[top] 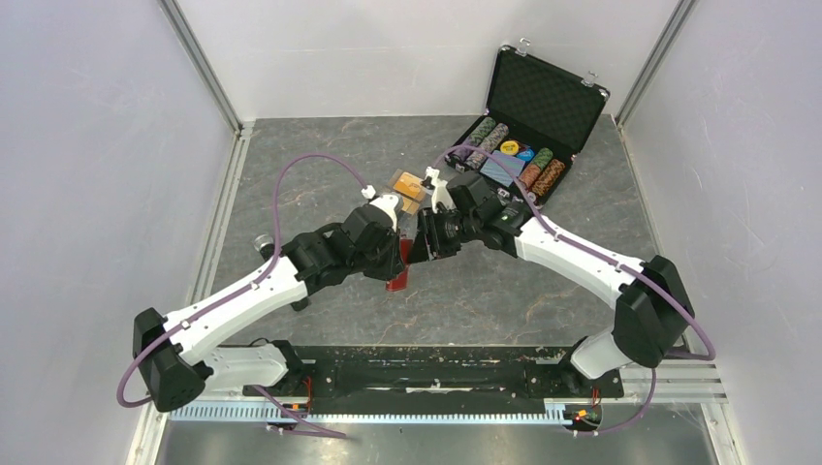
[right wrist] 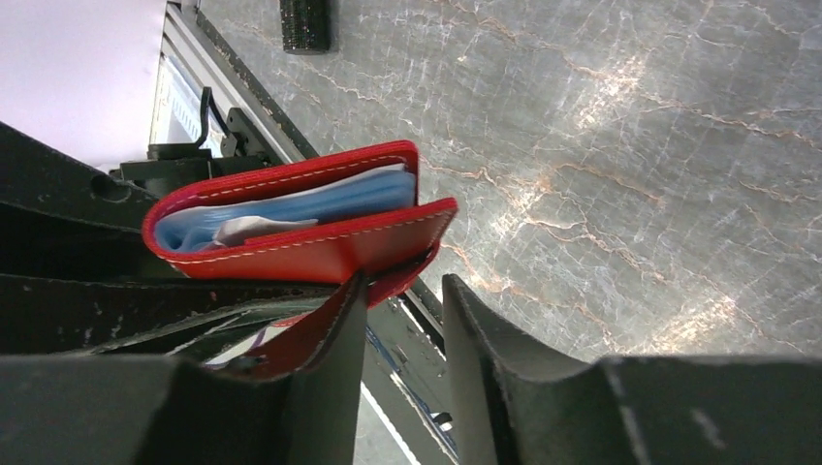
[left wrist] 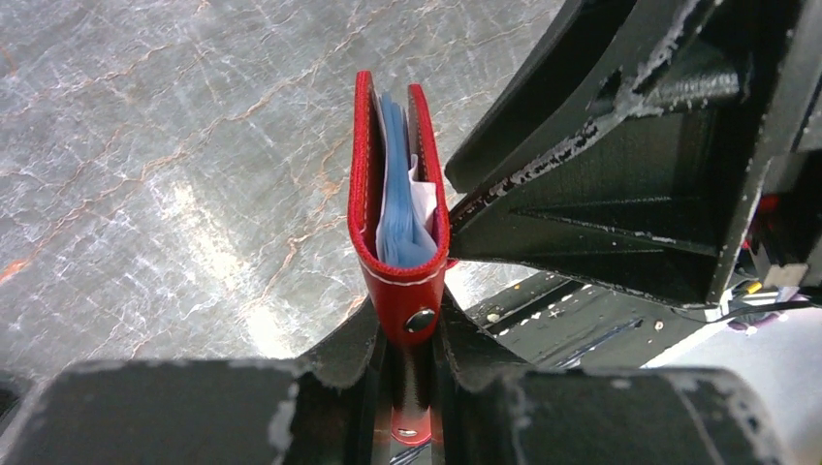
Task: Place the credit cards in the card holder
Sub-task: Open the card holder.
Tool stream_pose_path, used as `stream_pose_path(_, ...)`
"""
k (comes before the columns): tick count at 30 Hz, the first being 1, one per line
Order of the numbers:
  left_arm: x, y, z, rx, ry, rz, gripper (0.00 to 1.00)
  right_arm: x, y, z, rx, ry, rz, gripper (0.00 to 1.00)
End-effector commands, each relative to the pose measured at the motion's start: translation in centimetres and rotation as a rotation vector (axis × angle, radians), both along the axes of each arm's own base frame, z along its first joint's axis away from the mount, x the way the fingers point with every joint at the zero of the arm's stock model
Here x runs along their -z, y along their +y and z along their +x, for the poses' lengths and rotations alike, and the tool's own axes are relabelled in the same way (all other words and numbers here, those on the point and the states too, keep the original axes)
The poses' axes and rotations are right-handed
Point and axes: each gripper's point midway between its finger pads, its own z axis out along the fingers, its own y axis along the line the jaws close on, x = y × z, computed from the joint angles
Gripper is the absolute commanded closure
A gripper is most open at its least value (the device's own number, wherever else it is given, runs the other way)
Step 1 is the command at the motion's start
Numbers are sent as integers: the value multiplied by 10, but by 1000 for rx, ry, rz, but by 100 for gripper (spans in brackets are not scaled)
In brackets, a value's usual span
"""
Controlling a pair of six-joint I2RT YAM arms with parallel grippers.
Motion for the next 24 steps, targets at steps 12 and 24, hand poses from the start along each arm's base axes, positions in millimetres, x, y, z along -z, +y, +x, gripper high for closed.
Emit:
stream_pose_path(12,-48,-11,38,-146,-119,-139,98,47,-20,-45,-206,-13,-243,75)
stream_pose_path(24,-24,-11,19,-58,-10,-262,98,2,-64,8,-18,-131,-144,46)
